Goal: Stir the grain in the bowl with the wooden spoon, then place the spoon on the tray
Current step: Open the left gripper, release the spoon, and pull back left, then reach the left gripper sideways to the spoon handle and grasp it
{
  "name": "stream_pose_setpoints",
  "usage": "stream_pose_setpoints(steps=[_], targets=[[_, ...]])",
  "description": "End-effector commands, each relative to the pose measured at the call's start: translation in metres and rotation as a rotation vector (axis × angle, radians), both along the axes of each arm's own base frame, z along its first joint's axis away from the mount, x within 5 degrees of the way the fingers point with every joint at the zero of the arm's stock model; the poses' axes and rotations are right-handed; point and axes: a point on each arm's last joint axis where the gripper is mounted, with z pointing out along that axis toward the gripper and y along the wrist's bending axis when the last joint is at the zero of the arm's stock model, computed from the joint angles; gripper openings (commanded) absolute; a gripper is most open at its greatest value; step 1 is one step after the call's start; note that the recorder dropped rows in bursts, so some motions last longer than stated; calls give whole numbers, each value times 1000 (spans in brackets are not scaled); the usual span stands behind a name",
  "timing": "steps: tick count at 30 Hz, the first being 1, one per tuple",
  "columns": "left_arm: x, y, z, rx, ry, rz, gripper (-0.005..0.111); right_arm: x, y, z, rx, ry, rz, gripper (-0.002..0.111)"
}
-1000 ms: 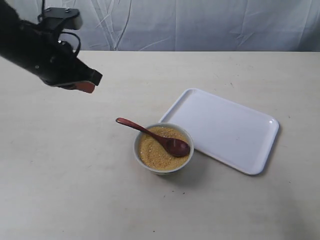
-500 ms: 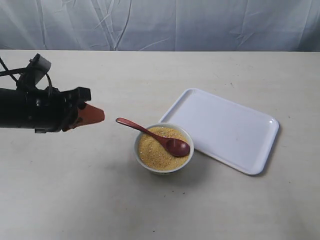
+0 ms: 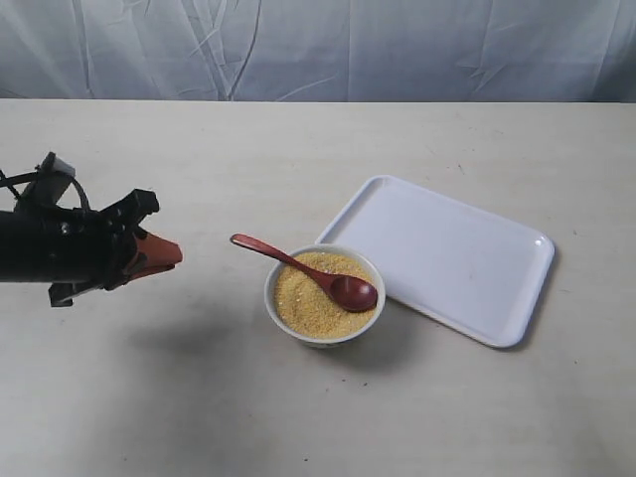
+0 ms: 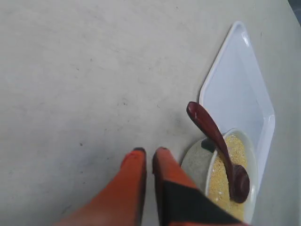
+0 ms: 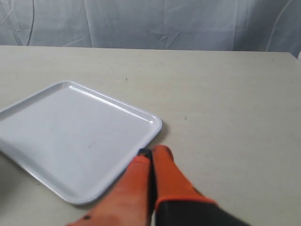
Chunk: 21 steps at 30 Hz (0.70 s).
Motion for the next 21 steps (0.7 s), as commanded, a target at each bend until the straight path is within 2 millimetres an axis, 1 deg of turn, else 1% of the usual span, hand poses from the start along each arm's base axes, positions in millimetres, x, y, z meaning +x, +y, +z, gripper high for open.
stream_pose_setpoints(steps=[1, 3, 5, 7, 11, 17, 21], targets=[[2, -1, 3, -30, 1, 12, 31, 0, 0, 0, 1, -15, 0, 0], [2, -3, 4, -54, -5, -9, 42, 0, 0, 0, 1, -15, 0, 0], [2, -6, 5, -85, -7, -33, 49, 0, 0, 0, 1, -15, 0, 0], [4, -8, 3, -103, -3, -49, 52, 0, 0, 0, 1, -15, 0, 0], [12, -13, -2, -166, 13, -88, 52, 0, 0, 0, 1, -15, 0, 0], [20, -15, -20, -182, 72, -93, 52, 0, 0, 0, 1, -15, 0, 0], [24, -18, -27, -192, 89, -103, 52, 0, 0, 0, 1, -15, 0, 0]])
